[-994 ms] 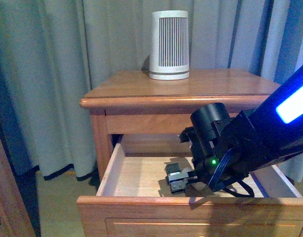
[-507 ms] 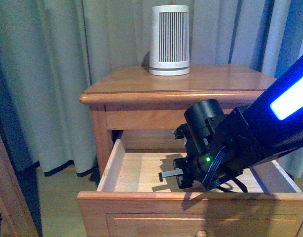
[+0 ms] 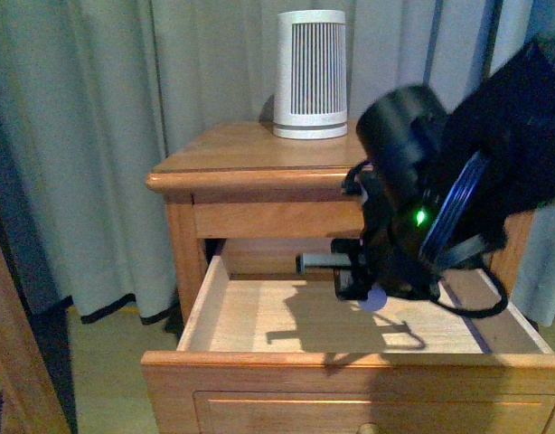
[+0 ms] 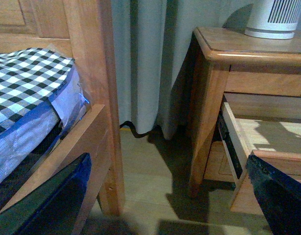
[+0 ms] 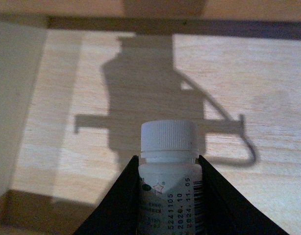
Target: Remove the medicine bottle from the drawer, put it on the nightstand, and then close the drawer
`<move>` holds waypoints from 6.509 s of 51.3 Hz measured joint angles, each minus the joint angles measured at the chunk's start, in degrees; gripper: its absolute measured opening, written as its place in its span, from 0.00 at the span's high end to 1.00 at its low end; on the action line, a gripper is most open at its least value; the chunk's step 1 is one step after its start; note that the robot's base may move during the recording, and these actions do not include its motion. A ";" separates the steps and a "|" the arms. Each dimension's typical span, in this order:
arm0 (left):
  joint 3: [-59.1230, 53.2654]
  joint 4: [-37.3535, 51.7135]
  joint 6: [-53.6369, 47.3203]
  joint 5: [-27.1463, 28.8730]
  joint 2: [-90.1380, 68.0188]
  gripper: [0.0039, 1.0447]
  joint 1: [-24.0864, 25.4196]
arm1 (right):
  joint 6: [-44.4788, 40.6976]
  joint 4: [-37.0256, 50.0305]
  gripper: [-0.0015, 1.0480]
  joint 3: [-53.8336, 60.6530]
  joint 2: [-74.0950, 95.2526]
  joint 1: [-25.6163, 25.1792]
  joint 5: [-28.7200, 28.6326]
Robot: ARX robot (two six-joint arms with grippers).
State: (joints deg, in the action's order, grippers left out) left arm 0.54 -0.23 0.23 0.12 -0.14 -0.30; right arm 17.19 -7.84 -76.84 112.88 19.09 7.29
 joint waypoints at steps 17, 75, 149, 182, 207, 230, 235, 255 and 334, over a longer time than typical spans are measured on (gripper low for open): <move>0.00 0.02 0.00 0.00 0.00 0.06 0.00 | -3.34 -2.60 0.72 -8.59 -9.11 -5.31 6.32; 0.00 0.00 0.00 0.00 0.00 0.06 0.00 | -4.28 14.67 0.07 19.98 -37.20 -10.82 5.11; 0.00 0.02 0.00 0.00 0.00 0.06 0.00 | -9.60 52.70 0.07 22.34 9.07 -7.63 11.74; 0.00 0.00 0.00 0.00 0.00 0.06 0.00 | -5.79 42.60 0.07 24.74 -2.51 -9.44 10.23; 0.00 0.00 0.00 0.00 0.00 0.06 0.00 | -11.10 29.94 0.07 59.67 -61.68 -5.51 20.00; 0.00 0.00 0.00 0.00 0.00 0.06 0.00 | -17.09 13.07 0.07 73.88 -98.38 -4.63 26.14; 0.00 0.00 0.00 0.00 0.00 0.06 0.00 | -17.09 12.98 0.07 73.90 -98.68 -4.70 25.79; 0.00 0.00 0.00 -0.02 0.00 0.06 0.00 | -17.05 7.82 0.83 76.02 -112.52 -18.86 -7.13; 0.00 0.00 0.00 -0.02 0.00 0.06 0.00 | -17.05 7.82 0.07 76.02 -112.52 -18.86 -7.15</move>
